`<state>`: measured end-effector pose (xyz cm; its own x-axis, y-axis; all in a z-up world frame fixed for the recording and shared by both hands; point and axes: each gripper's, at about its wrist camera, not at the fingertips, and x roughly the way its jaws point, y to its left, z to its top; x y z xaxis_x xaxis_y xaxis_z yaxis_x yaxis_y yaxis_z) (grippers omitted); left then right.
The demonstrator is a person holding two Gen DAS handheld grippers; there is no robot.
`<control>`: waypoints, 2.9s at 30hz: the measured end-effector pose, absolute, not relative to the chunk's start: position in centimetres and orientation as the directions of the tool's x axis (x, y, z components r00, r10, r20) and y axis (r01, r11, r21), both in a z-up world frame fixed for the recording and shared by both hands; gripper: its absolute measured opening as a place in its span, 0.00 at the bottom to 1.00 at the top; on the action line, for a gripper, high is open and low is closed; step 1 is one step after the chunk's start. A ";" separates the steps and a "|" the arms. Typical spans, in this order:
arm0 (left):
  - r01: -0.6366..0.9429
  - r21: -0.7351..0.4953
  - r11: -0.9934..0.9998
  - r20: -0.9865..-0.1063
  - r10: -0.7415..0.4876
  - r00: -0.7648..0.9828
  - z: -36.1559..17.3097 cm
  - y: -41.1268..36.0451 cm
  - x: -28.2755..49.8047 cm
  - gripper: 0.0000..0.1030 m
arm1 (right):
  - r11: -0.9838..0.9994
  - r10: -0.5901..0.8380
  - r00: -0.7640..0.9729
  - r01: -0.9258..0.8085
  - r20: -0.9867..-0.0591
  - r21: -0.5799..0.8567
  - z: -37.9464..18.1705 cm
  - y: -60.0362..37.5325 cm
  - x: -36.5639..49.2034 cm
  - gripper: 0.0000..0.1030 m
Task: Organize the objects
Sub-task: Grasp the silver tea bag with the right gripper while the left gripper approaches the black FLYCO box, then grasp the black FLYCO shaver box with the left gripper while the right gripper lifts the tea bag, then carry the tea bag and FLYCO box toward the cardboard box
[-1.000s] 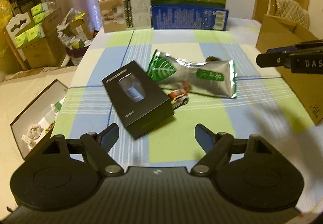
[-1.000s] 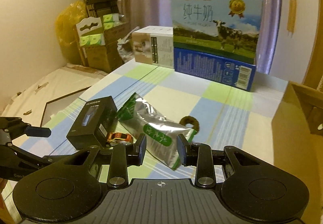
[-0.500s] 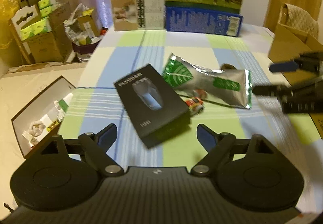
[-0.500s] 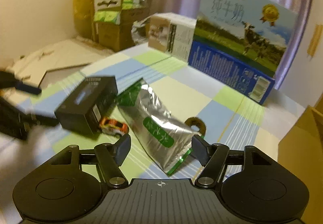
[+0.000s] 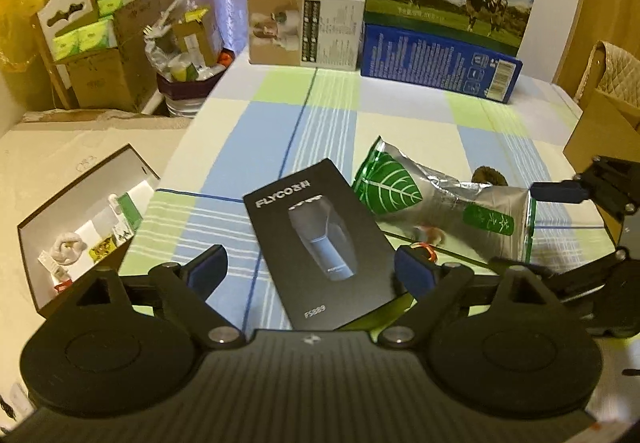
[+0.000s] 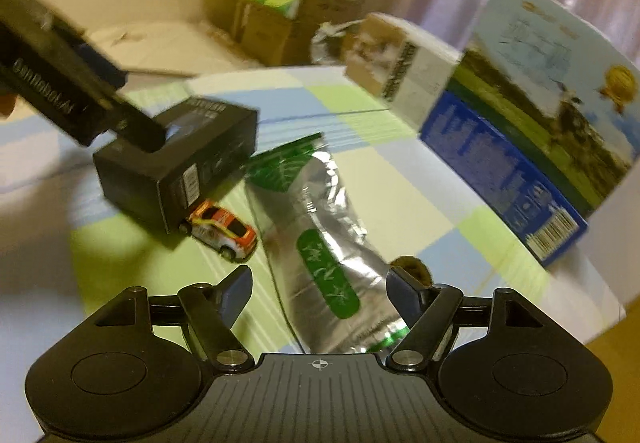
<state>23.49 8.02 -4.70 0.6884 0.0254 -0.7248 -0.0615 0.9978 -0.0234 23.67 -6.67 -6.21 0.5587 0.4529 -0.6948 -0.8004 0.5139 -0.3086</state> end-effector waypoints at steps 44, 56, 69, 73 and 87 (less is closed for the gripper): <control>0.012 0.020 1.000 -0.794 0.009 0.607 -7.4 5.6 19.8 0.80 | 0.819 0.335 0.350 -0.567 -0.875 0.087 -4.2 -14.8 22.9 0.46; 0.194 -0.004 0.981 -0.783 -0.124 0.609 -7.3 -0.3 12.3 0.80 | 0.848 0.388 0.331 -0.493 -0.860 0.193 -3.7 -20.7 15.1 0.62; 0.147 -0.043 0.988 -0.792 -0.124 0.598 -7.7 0.2 13.7 0.84 | 0.797 0.431 0.335 -0.577 -0.838 0.179 -5.3 -19.8 16.9 0.76; 0.138 -0.061 0.989 -0.796 -0.131 0.591 -7.8 0.7 14.2 0.84 | 0.796 0.425 0.292 -0.572 -0.857 0.200 -6.1 -19.1 18.0 0.77; 0.167 -0.006 0.986 -0.817 -0.101 0.568 -8.0 -0.1 15.5 0.80 | 0.780 0.406 0.303 -0.606 -0.862 0.155 -6.2 -16.9 17.6 0.51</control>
<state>15.45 -0.13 -8.04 0.5677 -0.1010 -0.8170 0.1674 0.9859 -0.0055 17.61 -16.92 -6.21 0.3026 0.4062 -0.8622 -0.6064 0.7800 0.1546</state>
